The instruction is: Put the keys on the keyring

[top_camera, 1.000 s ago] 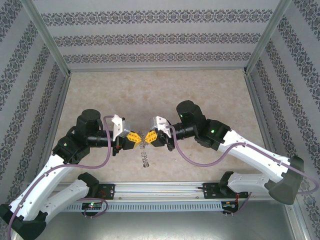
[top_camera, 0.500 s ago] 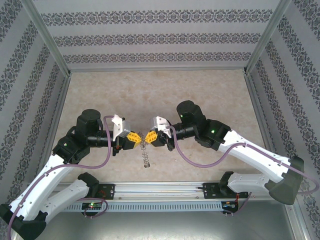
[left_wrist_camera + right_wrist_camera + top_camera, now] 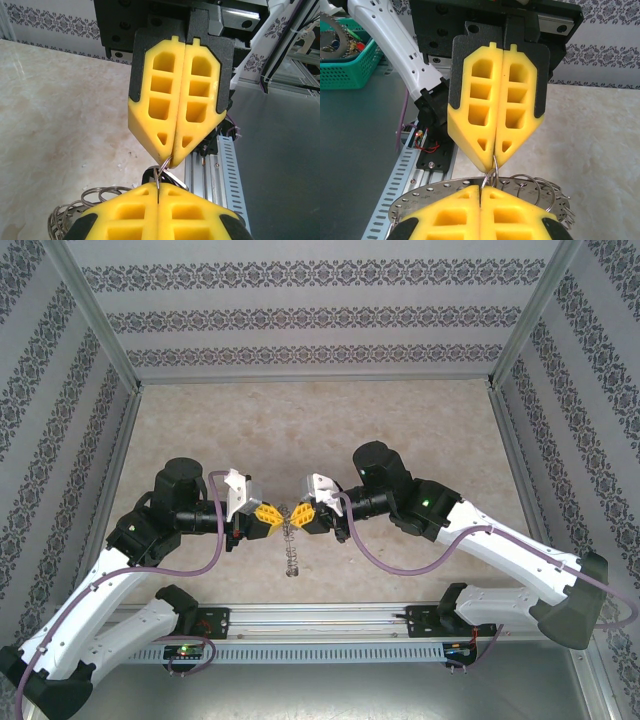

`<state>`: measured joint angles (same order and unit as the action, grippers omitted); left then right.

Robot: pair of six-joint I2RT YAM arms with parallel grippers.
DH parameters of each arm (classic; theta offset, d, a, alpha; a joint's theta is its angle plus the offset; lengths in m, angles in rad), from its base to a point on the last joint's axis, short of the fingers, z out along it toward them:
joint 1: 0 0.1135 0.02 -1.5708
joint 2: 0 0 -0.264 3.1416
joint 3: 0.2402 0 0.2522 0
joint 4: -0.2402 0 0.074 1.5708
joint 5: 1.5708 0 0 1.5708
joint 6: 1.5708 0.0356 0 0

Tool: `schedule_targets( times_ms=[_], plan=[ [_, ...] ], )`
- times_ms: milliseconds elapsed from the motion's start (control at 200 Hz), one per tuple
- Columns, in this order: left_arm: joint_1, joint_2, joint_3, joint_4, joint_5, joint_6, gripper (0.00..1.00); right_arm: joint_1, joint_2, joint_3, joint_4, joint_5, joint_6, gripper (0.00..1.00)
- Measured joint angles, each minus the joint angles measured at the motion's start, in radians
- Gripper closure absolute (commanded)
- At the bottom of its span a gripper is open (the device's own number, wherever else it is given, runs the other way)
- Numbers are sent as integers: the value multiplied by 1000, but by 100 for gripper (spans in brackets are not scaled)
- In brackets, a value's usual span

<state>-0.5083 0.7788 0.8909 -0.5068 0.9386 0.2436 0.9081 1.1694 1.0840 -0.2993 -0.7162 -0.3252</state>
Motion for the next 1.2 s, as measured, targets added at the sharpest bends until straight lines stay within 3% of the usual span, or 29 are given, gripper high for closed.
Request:
schedule_targets(
  times_ms=[1139,1199],
  plan=[
    [0,-34,0,29,-27,-31,100,26,0,14,-34,78,-68,100],
    [0,-34,-1,31,-27,-38,100,26,0,13,-33,87,-68,89]
  ],
)
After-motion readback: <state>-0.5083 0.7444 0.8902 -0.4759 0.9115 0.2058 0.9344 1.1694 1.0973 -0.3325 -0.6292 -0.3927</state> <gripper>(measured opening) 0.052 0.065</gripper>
